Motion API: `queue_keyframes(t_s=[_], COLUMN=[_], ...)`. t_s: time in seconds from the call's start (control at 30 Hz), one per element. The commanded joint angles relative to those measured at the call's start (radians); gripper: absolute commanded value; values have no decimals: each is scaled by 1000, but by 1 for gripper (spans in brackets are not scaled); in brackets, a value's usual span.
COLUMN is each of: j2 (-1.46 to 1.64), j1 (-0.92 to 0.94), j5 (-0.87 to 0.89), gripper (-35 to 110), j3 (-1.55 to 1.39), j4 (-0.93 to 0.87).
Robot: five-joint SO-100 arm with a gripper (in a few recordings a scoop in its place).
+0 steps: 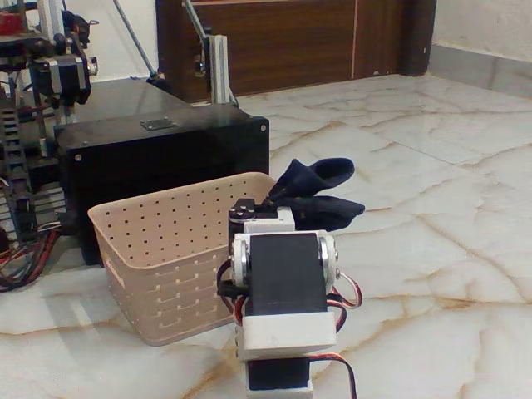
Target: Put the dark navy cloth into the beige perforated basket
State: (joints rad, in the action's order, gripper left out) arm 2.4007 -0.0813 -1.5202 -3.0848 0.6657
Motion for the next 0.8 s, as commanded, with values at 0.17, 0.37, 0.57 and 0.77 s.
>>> queue_keyframes(t_s=[0.17, 0.37, 0.57, 0.77], j2=[6, 6, 6, 3], j1=[15, 15, 17, -6], j5=[25, 25, 14, 31], gripper=[0, 0, 0, 0], j3=[3, 3, 6, 158], j4=[72, 71, 72, -84])
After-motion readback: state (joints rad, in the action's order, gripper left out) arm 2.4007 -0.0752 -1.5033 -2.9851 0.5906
